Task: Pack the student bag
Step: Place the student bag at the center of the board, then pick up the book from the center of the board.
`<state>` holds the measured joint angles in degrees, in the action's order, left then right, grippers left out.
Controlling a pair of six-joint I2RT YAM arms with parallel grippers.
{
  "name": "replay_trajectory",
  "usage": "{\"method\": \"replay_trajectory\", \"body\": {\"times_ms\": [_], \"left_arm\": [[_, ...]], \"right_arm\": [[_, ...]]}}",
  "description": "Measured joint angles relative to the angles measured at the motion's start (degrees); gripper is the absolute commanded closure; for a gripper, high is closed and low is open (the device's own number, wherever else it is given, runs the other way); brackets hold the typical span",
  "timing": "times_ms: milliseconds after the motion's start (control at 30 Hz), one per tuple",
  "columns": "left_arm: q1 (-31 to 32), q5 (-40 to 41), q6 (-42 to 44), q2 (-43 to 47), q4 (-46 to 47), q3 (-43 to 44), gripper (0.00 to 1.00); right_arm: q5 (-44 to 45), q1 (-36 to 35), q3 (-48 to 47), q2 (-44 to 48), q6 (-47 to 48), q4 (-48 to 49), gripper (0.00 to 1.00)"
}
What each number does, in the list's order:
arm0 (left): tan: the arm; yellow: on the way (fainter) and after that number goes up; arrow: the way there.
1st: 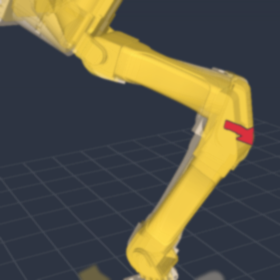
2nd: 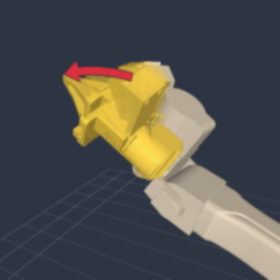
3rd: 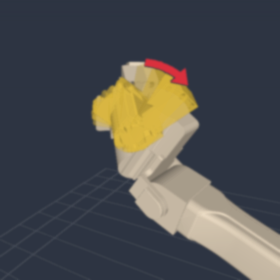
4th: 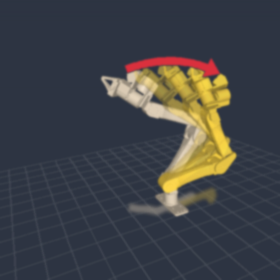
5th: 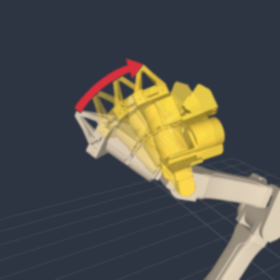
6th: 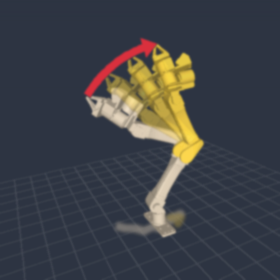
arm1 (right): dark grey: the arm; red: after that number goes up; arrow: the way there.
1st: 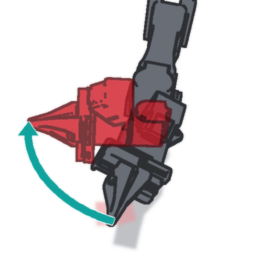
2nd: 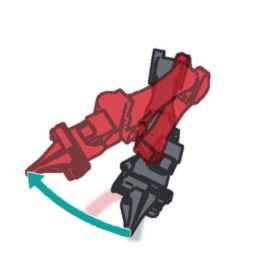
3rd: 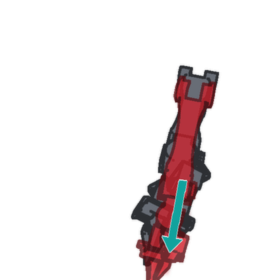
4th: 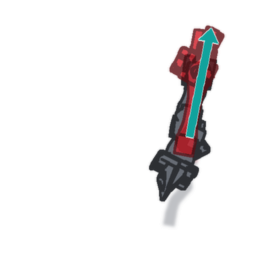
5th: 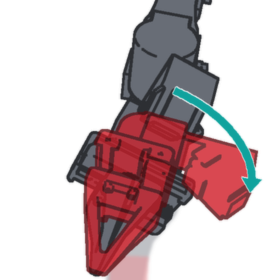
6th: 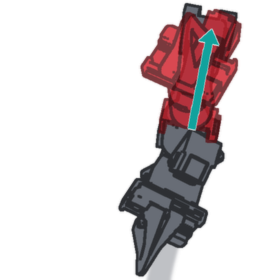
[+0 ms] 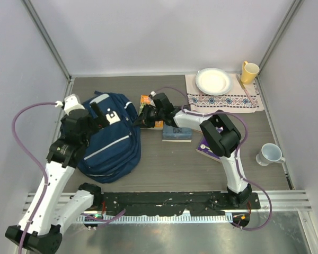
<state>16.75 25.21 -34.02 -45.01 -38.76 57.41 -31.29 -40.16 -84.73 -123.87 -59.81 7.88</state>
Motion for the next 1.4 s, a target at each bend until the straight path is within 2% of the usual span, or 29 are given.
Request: {"method": "replay_trajectory", "body": {"times_ms": [67,100,167,233,300,533,667,800,967,1300,1400], "left_arm": [[0.0,-1.79,0.11,-1.51,0.35,-0.46,0.0],[0.0,-2.71,0.22,-2.12,0.39,-0.61,0.0],[0.0,-4.28,0.44,-3.02,0.7,-0.66,0.01],[0.0,-6.32,0.7,-4.11,1.7,-0.66,0.0],[0.0,-7.82,1.09,-5.16,2.64,-0.68,0.0],[0.0,-15.15,1.57,-10.82,8.87,-1.27,0.0],[0.0,-21.11,1.53,-19.34,13.49,1.38,0.0],[0.59,-26.1,1.53,-30.51,17.79,7.87,0.0],[1.2,-28.28,1.55,-41.66,22.51,15.13,0.0],[1.25,-30.6,0.96,-66.01,22.51,34.99,0.0],[1.22,-29.66,-0.33,-71.14,21.42,38.07,0.0]], "right_arm": [[1.62,-0.39,0.0,0.33,3.41,-3.1,0.48],[2.38,-0.55,-0.04,0.61,5.64,-5.03,0.38],[3.54,-0.59,-0.15,1.42,8.76,-8.04,0.33],[4.76,-0.5,-0.9,2.62,12.02,-11.47,0.22],[6.36,-0.33,-2.14,4.02,15.04,-14.73,0.19],[17.16,4.57,-2.58,14.8,22.49,-20.94,0.2],[20.79,10.45,0.44,18.56,22.62,-20.52,0.28],[22.43,15.56,4.0,18.6,22.38,-20.35,0.37],[21.81,16.11,5.09,18.58,22.01,-19.67,0.48],[19.96,15.63,5.18,16.87,20.44,-14.53,0.49],[18.64,15.63,5.18,14.25,19.74,-12.81,0.49]]}}
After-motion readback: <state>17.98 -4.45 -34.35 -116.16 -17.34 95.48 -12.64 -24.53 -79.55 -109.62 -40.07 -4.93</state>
